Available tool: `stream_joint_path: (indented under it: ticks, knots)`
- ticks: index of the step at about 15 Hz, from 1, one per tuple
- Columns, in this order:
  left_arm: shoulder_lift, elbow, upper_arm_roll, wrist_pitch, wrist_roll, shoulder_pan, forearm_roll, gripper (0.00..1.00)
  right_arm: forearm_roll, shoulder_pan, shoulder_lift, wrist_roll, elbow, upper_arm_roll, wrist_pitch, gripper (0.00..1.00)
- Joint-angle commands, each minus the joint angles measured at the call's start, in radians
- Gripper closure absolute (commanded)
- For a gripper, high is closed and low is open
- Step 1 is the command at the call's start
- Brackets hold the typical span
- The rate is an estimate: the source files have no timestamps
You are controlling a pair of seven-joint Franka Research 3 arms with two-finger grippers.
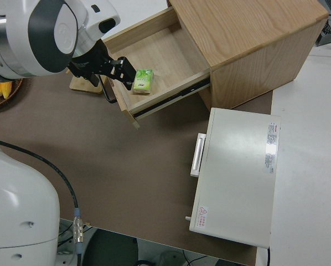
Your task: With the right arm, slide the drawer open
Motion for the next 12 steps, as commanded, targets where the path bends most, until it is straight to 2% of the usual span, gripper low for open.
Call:
stream_joint_path:
  ticks: [1,2,3,12]
  knots:
    - [-0.008,0.002,0.002,-0.014,0.001,-0.004,0.013,0.00,0.100,-0.009,-0.033,-0.087,-0.051,-0.097,0.013,0.015]
    - [-0.008,0.002,0.004,-0.014,0.001,-0.004,0.013,0.00,0.137,-0.009,-0.041,-0.088,-0.068,-0.127,0.014,0.015]
    - [-0.008,0.002,0.004,-0.014,0.001,-0.004,0.013,0.00,0.147,-0.013,-0.047,-0.088,-0.077,-0.134,0.014,0.015]
    - [-0.008,0.002,0.004,-0.014,0.001,-0.004,0.013,0.00,0.136,-0.032,-0.049,-0.085,-0.079,-0.117,0.011,0.013]
